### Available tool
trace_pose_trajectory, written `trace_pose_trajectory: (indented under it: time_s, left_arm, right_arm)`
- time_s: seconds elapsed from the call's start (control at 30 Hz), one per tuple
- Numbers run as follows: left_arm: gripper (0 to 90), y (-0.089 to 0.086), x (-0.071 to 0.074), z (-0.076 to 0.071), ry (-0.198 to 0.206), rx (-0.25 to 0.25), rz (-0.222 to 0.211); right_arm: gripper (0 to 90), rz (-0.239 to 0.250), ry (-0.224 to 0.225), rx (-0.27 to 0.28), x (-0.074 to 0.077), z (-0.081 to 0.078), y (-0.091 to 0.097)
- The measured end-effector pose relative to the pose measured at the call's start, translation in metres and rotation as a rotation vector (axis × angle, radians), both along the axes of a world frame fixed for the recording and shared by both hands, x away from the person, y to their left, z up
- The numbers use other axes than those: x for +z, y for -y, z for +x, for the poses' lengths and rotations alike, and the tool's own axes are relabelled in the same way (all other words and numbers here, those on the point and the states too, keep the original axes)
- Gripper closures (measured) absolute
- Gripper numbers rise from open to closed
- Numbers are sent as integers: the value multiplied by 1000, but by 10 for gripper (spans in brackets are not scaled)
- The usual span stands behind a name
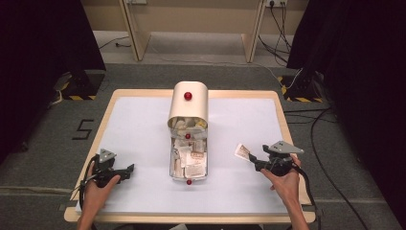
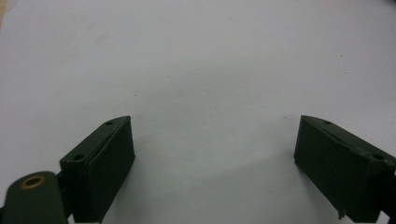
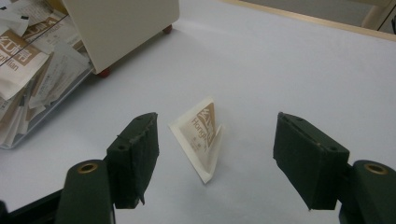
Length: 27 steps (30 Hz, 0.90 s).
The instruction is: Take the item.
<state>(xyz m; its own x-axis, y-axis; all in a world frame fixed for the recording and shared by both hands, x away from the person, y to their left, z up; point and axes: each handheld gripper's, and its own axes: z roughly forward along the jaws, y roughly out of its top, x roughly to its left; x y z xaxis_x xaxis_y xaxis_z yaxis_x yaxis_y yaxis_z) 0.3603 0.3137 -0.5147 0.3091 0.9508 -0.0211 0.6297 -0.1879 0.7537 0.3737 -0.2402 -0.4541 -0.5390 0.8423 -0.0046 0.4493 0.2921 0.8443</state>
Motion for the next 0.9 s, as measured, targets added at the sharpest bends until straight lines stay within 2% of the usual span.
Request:
trace_pose_trajectory:
  time_s: [0.77, 0.9]
  left_arm:
    - [113, 0, 0, 0, -1, -1, 1]
    - [113, 0, 0, 0, -1, -1, 1]
  right_arm:
    - [302, -56, 9, 19, -1, -16, -1]
    - [302, -48, 5, 18, -3, -18, 2]
